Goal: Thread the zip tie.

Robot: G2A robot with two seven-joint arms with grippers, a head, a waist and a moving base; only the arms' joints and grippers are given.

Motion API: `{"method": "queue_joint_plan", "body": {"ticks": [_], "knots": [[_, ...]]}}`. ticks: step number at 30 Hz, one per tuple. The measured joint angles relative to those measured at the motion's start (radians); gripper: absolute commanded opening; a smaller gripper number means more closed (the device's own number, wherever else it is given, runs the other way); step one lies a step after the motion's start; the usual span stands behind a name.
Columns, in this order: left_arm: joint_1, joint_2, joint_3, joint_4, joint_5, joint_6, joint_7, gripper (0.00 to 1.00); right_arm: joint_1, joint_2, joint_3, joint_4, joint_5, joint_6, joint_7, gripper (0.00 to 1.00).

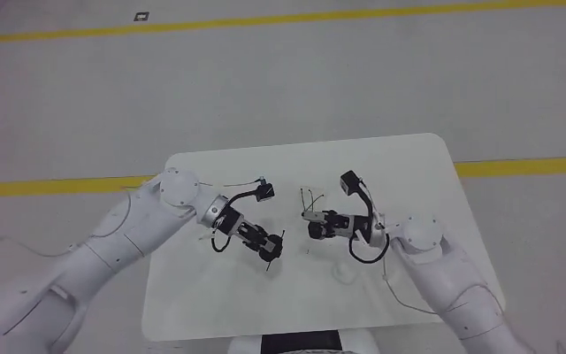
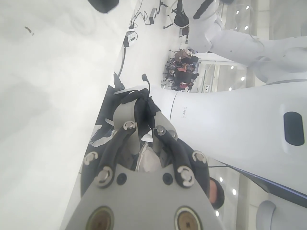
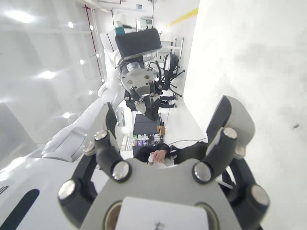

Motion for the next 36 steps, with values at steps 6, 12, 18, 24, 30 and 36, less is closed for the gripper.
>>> {"method": "queue_joint_plan", "body": {"ticks": [6,12,18,24,30,36], "knots": [[0.0,0.0,0.0,0.0,0.0,0.0,0.0,0.0,0.093,-0.012,-0.059,0.068,0.129,0.026,0.127,1.0],[0.0,0.0,0.0,0.0,0.0,0.0,0.0,0.0,0.13,-0.02,-0.083,0.103,0.174,0.015,0.132,1.0],[0.0,0.0,0.0,0.0,0.0,0.0,0.0,0.0,0.127,-0.02,-0.083,0.101,0.172,0.016,0.127,1.0],[0.0,0.0,0.0,0.0,0.0,0.0,0.0,0.0,0.125,-0.026,-0.102,0.106,0.172,0.015,0.026,1.0],[0.0,0.0,0.0,0.0,0.0,0.0,0.0,0.0,0.137,-0.036,-0.123,0.125,0.212,-0.016,-0.021,1.0],[0.0,0.0,0.0,0.0,0.0,0.0,0.0,0.0,0.135,-0.036,-0.123,0.123,0.211,-0.016,-0.024,1.0]]}}
